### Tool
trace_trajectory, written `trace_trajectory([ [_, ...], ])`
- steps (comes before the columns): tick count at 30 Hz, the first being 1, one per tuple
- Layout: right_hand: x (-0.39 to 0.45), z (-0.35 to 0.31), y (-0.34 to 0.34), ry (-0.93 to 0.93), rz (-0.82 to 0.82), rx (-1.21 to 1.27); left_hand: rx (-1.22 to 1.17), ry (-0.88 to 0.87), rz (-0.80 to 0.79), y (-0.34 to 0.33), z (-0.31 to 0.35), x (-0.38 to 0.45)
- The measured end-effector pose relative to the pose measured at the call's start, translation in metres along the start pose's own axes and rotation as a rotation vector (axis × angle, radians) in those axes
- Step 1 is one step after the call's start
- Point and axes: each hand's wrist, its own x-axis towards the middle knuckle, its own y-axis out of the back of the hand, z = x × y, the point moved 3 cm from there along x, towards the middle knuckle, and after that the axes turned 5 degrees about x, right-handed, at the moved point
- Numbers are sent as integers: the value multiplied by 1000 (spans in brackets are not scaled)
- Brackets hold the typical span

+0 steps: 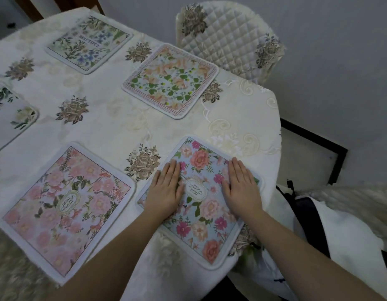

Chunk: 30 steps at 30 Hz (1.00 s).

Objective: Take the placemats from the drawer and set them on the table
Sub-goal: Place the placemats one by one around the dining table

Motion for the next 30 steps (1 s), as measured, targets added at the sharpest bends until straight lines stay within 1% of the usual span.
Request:
trace_trajectory([
  [5,-32,-4,-5,-106,23,-7,37,-50,-37,-2,19,-33],
  [13,-116,-49,-26,-141,10,-23,69,-249,-82,-12,42,-101],
  [15,-142,-63,-30,-139,-16,9,72,-275,-101,-11,45,-115],
  [21,-215,-95,-42,-178,-52,17,81,-349,-257,-10,42,-168],
  [23,-234,-105,-42,-208,-70,51,85,-359,-265,-6,42,-184],
  [25,-242,-112,-39,-195,-82,-15,134,-371,-279,3,43,-192],
  [27,-250,-120,-33,-186,-174,-59,194,-390,-297,8,44,-200],
  [30,-265,-126,-25,-213,-213,-93,233,-390,-290,17,44,-215],
])
